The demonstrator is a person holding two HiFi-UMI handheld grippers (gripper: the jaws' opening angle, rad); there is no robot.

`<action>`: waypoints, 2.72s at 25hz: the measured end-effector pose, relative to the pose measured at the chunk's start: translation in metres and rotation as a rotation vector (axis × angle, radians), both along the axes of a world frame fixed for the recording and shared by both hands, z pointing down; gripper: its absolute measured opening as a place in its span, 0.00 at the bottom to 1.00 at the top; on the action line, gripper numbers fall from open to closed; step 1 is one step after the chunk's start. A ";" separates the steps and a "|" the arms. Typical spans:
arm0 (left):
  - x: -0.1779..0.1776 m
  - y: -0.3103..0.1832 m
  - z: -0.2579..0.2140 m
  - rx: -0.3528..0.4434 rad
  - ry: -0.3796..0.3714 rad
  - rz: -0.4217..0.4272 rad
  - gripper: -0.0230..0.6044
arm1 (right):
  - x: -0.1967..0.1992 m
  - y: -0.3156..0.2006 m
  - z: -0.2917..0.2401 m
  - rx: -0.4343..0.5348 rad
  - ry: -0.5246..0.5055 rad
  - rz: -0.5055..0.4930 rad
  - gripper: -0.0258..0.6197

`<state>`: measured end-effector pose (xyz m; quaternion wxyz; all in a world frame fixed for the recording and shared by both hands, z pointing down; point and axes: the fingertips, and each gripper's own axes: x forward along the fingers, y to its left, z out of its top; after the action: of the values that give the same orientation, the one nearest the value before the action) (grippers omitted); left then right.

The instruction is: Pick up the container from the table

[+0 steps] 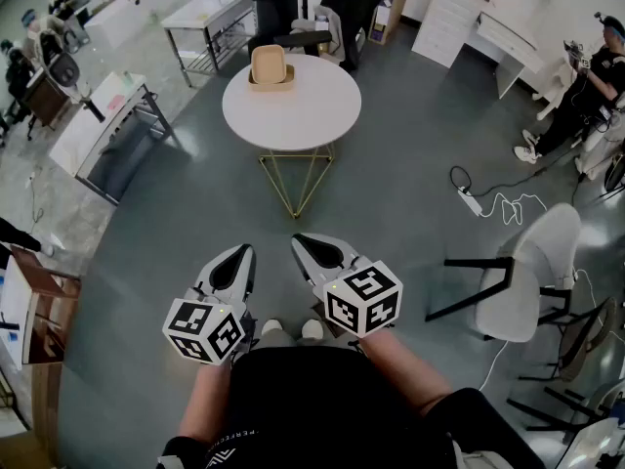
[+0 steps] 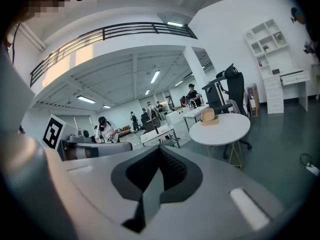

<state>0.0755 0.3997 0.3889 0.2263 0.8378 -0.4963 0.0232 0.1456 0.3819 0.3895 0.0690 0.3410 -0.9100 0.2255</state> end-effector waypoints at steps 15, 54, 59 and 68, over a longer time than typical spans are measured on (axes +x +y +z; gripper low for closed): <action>-0.013 -0.022 0.011 0.008 -0.022 0.002 0.02 | -0.014 -0.020 0.008 -0.019 -0.027 -0.025 0.04; -0.213 -0.244 0.034 -0.038 -0.034 0.127 0.02 | -0.225 -0.247 0.034 -0.119 0.019 0.016 0.04; -0.212 -0.277 0.040 -0.044 -0.036 0.114 0.02 | -0.224 -0.286 0.044 -0.133 0.021 0.011 0.04; -0.204 -0.356 0.040 -0.057 -0.065 0.111 0.02 | -0.214 -0.374 0.044 -0.137 0.012 -0.005 0.04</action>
<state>-0.1282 0.0437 0.4291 0.2321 0.8561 -0.4553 0.0768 -0.0686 0.0074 0.4335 0.0982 0.3343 -0.8930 0.2849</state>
